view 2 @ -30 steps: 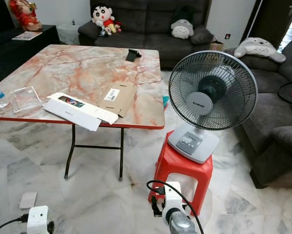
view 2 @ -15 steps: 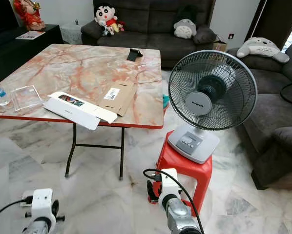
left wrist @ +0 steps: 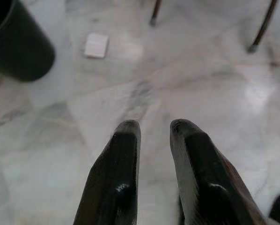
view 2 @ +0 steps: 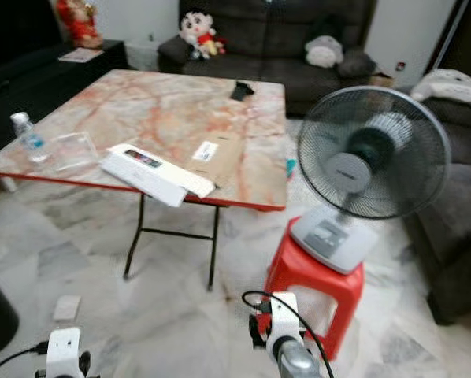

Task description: Picking trash to rubbish bin

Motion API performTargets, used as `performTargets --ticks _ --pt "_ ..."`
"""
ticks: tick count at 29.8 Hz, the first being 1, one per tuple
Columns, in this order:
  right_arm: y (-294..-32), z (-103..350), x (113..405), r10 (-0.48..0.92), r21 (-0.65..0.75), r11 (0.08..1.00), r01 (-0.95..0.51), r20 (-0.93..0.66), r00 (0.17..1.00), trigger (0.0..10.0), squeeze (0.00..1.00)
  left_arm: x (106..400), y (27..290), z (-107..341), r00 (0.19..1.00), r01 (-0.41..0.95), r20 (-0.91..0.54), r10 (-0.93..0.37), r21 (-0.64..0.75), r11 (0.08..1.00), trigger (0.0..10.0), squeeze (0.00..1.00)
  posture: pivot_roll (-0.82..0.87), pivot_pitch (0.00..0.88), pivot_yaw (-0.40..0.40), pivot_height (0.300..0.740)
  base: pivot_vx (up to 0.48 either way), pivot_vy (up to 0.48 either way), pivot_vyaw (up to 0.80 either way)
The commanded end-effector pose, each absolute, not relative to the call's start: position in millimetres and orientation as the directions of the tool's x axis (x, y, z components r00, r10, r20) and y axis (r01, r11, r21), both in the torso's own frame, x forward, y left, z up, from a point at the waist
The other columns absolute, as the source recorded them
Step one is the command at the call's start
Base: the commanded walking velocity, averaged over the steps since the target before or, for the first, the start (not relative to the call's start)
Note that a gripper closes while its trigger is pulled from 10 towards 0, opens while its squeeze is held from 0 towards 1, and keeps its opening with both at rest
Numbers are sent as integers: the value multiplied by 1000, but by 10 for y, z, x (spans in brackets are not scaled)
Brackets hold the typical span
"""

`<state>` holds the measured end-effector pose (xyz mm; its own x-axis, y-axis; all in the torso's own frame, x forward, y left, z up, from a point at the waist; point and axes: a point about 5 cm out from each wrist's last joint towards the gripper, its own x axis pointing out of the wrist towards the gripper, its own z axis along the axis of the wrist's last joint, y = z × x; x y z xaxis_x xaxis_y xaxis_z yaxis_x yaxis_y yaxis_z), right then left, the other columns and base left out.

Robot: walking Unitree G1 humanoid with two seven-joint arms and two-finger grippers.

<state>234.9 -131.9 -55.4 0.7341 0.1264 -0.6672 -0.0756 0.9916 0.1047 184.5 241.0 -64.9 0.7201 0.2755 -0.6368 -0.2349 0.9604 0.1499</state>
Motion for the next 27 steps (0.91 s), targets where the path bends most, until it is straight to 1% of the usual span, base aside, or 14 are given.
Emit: performTargets --ticks 1,12,23,27 --pt "-1341 -548 2361 118 98 993 -70 -668 735 10000 0 1856 2416 -647 717 -230 -643 269 147 962 10000 0 49 0 -41 740 0 379 0" --pt "-1307 -556 2342 126 101 992 -79 -664 737 10000 0 1792 2463 -669 701 -226 -658 275 161 961 10000 0 50 0 -35 740 0 379 0" --pt "-1294 -549 2349 126 108 991 -73 -657 744 10000 0 1788 2465 -668 705 -209 -658 266 167 964 10000 0 51 0 -26 740 0 378 0" --pt "-1276 -517 2391 134 113 990 -80 -642 755 10000 0 1809 2465 -657 711 -206 -652 264 167 964 10000 0 51 0 -26 740 0 230 0"
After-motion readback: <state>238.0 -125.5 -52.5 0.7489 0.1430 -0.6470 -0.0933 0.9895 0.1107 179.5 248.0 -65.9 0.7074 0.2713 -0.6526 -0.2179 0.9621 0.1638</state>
